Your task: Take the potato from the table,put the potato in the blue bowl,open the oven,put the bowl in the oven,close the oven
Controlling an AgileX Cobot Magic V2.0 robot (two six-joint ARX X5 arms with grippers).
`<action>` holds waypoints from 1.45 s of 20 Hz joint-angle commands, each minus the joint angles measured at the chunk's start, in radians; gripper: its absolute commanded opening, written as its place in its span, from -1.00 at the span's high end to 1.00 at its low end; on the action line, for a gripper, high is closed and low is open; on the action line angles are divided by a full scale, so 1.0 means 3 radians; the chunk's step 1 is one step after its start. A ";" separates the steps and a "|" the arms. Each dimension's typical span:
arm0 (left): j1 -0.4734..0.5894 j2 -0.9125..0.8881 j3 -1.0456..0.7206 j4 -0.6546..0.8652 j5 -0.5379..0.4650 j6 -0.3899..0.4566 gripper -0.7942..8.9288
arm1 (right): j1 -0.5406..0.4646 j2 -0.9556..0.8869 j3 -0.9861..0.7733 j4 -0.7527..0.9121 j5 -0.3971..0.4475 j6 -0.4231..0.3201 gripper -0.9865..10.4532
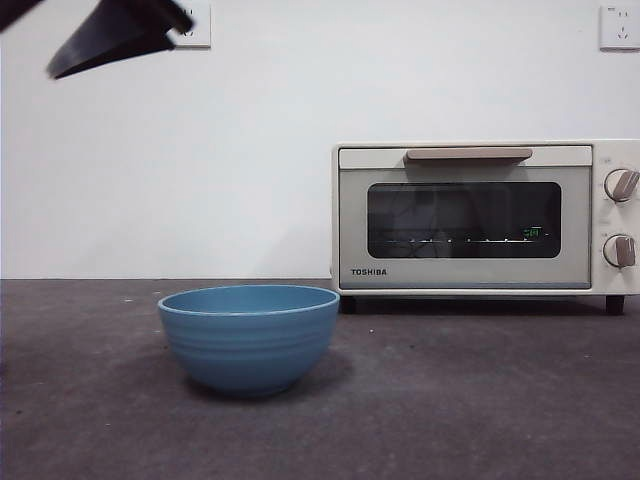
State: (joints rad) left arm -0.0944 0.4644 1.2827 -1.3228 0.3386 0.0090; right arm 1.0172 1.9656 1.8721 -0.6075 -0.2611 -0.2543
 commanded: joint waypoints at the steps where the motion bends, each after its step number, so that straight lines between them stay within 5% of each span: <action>1: -0.0013 -0.0020 -0.0004 0.0019 0.0005 0.0060 0.85 | 0.0117 0.0164 -0.0004 0.0154 0.0155 -0.0558 -0.25; 4: -0.0015 -0.0020 0.0003 0.0019 0.0018 0.0056 0.85 | 0.0214 0.0337 -0.0004 0.0303 0.0324 -0.1071 -0.34; 7: -0.0017 -0.0020 0.0005 0.0019 0.0137 0.0017 0.85 | 0.0254 0.0584 -0.0004 0.0435 0.0324 -0.1251 -0.35; 15: -0.0053 -0.0020 0.0006 0.0019 0.0551 -0.0032 0.85 | 0.0247 0.1053 -0.0004 0.0754 0.0287 -0.1170 -0.35; 29: -0.0053 -0.0019 0.0006 0.0019 0.0263 -0.0014 0.85 | 0.0116 0.1306 -0.0004 0.1067 -0.0042 -0.0721 -0.33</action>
State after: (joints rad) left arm -0.1078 0.4644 1.2831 -1.3228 0.4206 0.0071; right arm 1.0477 2.3268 1.8725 -0.2901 -0.2684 -0.4915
